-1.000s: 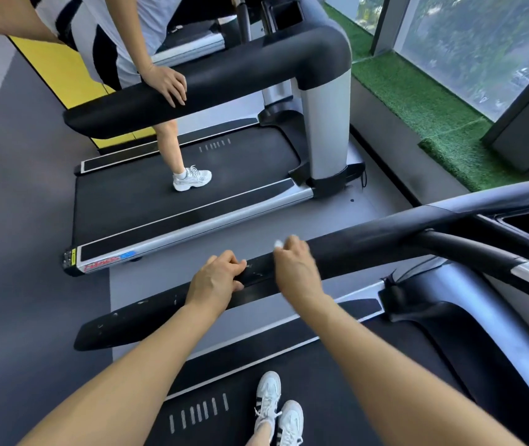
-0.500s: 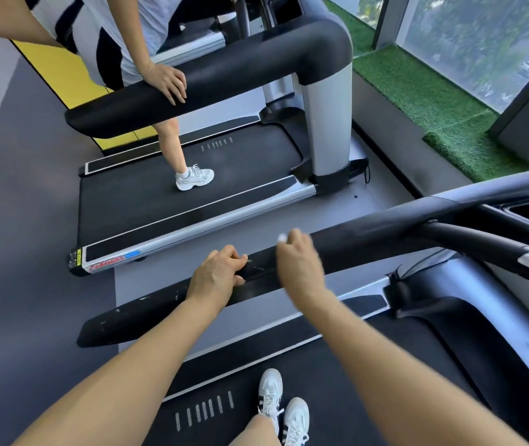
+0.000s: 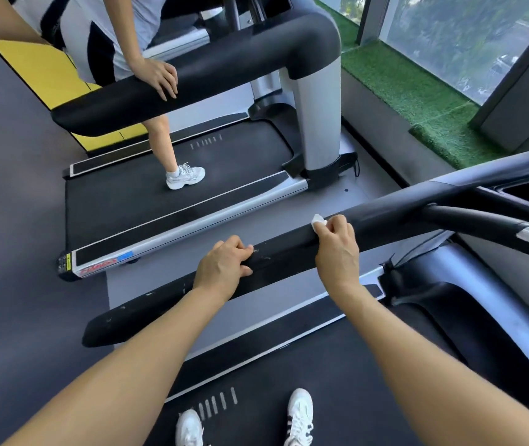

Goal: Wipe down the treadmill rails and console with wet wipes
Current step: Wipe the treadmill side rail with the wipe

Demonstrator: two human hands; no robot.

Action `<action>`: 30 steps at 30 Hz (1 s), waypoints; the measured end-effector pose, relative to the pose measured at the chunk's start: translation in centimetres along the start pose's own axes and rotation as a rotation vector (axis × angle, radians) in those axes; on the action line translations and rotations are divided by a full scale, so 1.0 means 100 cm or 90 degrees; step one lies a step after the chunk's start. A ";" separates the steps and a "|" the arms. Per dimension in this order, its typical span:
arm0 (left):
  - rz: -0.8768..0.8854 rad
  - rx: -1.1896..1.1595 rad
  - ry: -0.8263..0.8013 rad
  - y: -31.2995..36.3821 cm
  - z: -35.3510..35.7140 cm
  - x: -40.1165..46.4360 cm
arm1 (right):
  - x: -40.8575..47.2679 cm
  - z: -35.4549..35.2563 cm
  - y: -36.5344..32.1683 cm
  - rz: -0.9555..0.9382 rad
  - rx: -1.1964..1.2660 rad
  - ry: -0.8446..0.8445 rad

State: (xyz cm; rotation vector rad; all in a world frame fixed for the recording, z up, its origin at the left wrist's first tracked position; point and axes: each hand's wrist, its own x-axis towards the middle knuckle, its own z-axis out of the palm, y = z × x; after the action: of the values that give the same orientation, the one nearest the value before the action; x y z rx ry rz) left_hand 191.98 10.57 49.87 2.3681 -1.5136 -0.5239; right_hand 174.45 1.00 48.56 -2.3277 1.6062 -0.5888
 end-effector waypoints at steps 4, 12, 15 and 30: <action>0.049 0.032 -0.083 -0.010 -0.005 0.009 | -0.032 0.027 -0.048 0.009 0.078 0.024; 0.133 0.080 -0.130 -0.062 -0.025 -0.010 | -0.045 0.025 -0.055 0.082 0.206 0.002; 0.146 0.071 -0.129 -0.080 -0.024 -0.011 | -0.036 0.029 -0.050 0.168 0.113 0.104; 0.138 -0.009 -0.147 -0.090 -0.015 0.007 | -0.062 0.070 -0.090 0.158 0.224 0.203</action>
State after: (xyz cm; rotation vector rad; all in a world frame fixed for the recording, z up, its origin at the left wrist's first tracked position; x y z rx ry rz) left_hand 200.19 13.66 47.28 2.1569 -1.8302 -0.7734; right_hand 183.20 9.85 45.01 -1.8172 1.7190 -1.1222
